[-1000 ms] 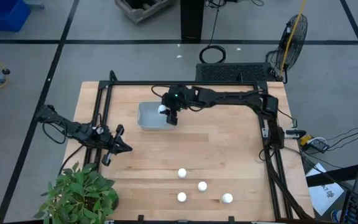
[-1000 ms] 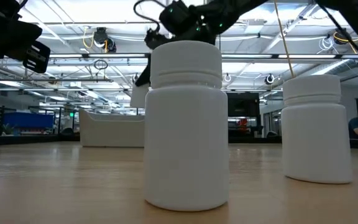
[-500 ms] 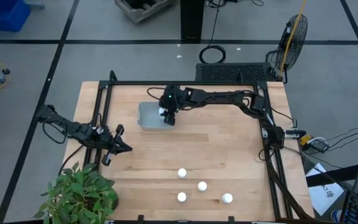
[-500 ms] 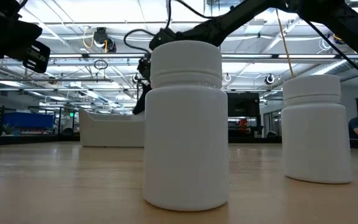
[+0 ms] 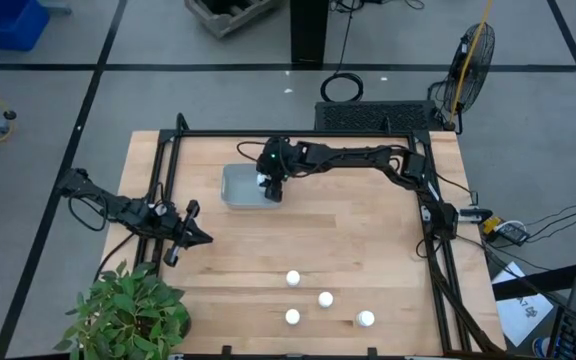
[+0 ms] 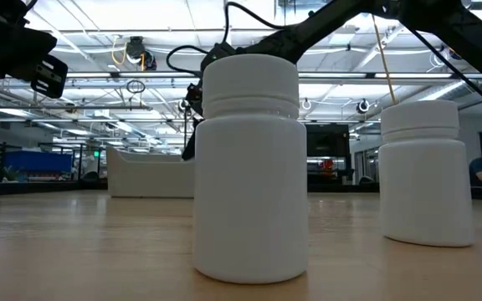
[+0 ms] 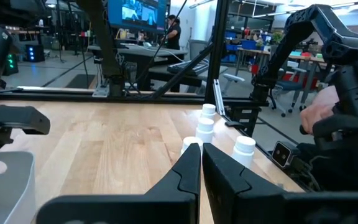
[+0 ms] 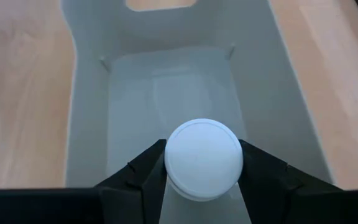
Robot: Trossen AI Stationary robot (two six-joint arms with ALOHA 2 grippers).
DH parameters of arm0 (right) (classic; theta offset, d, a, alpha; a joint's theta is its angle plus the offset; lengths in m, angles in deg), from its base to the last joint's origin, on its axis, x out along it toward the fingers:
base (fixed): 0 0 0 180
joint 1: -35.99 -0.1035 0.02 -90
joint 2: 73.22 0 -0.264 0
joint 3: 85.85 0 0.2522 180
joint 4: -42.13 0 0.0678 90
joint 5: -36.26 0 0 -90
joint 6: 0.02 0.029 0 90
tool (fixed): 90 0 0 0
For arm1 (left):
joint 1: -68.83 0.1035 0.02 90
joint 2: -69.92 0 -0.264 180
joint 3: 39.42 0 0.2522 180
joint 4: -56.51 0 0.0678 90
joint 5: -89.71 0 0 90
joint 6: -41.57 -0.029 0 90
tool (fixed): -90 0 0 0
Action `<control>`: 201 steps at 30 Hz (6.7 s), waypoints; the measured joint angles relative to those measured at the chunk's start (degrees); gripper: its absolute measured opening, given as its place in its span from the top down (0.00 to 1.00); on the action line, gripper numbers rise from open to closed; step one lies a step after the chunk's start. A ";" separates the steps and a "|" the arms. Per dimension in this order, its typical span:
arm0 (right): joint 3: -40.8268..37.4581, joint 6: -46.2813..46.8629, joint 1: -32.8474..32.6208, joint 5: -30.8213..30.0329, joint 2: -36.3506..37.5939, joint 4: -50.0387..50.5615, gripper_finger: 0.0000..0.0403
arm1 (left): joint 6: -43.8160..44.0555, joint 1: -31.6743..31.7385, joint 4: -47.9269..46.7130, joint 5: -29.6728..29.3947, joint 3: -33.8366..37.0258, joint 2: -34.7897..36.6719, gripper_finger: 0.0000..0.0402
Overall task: Pick and place pill bottles into a basket
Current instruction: Put the white medicine bottle into the gray basket
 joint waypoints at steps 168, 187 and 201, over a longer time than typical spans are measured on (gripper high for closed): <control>-33.17 58.13 -71.93 -34.02 28.92 24.82 0.62 | 0.00 0.01 -0.03 -0.02 0.00 0.00 0.94; -33.00 28.23 -52.64 -43.41 36.70 20.68 0.62 | 0.00 0.02 -0.02 -0.02 0.00 0.00 0.94; -32.96 -0.49 -29.11 -26.57 37.15 -6.25 0.63 | 0.00 0.02 -0.02 -0.02 0.00 0.00 0.94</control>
